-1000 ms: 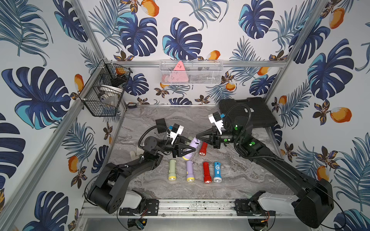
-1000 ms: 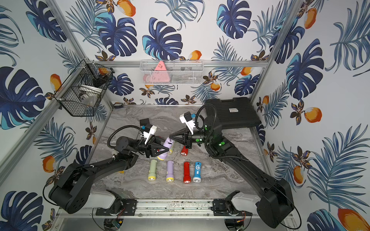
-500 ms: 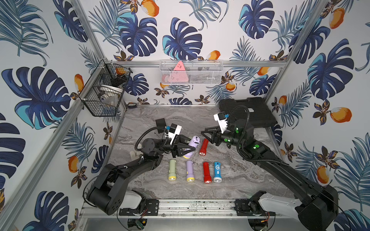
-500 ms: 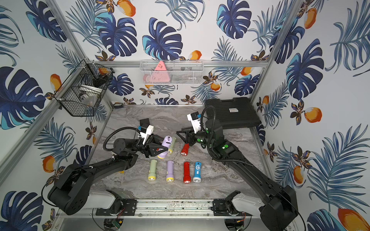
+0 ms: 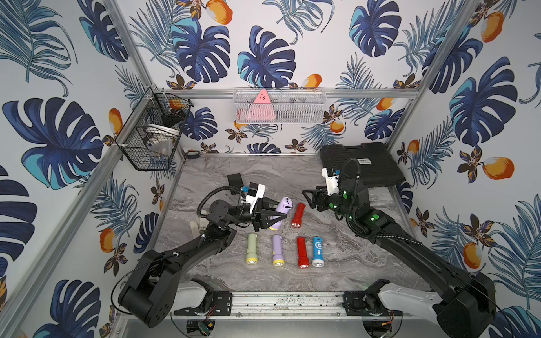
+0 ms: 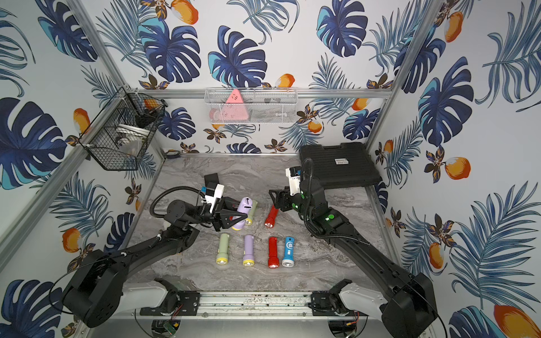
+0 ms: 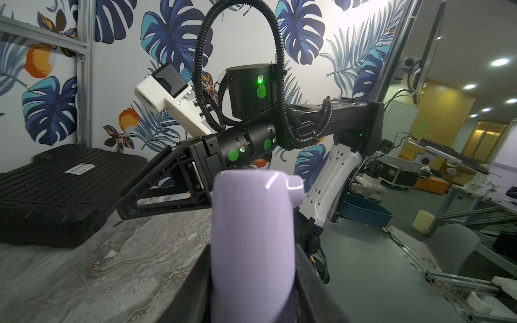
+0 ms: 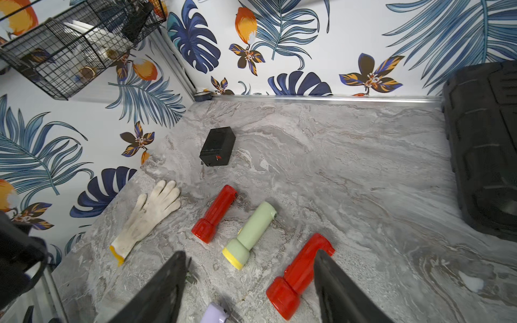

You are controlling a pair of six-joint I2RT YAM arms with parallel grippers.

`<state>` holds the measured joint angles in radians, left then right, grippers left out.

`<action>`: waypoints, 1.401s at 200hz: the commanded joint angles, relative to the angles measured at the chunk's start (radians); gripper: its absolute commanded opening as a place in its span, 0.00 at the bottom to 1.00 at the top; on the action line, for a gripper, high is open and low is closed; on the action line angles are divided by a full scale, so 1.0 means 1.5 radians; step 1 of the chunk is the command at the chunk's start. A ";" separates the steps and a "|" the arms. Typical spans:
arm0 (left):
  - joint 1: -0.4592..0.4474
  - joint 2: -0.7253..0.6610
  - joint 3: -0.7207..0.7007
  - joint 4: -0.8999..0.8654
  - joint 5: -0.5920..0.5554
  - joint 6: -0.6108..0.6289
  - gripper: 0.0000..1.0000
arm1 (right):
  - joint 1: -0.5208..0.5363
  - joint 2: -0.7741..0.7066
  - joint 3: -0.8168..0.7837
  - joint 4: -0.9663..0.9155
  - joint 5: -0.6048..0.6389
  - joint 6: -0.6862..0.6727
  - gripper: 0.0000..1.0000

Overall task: Close the plug at the bottom of the flashlight
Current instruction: Place the flashlight at the center of the board.

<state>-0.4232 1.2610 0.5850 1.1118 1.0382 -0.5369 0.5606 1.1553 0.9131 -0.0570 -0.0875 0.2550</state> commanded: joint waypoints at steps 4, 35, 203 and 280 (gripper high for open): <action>-0.021 -0.039 0.038 -0.316 -0.093 0.215 0.00 | -0.003 0.001 -0.003 -0.016 0.027 0.011 0.75; -0.047 -0.051 0.069 -0.472 -0.203 0.278 0.00 | -0.006 0.009 -0.001 -0.026 0.044 0.017 0.79; 0.096 0.105 0.174 -0.805 -0.737 0.277 0.00 | -0.176 0.070 0.005 -0.068 -0.038 0.086 1.00; 0.172 0.222 0.178 -0.748 -0.692 0.255 0.00 | -0.177 0.083 0.009 -0.070 -0.025 0.084 1.00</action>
<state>-0.1738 1.5578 0.8330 -0.0299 -0.0376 -0.1333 0.2943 1.2728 0.9188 -0.1654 -0.1356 0.3775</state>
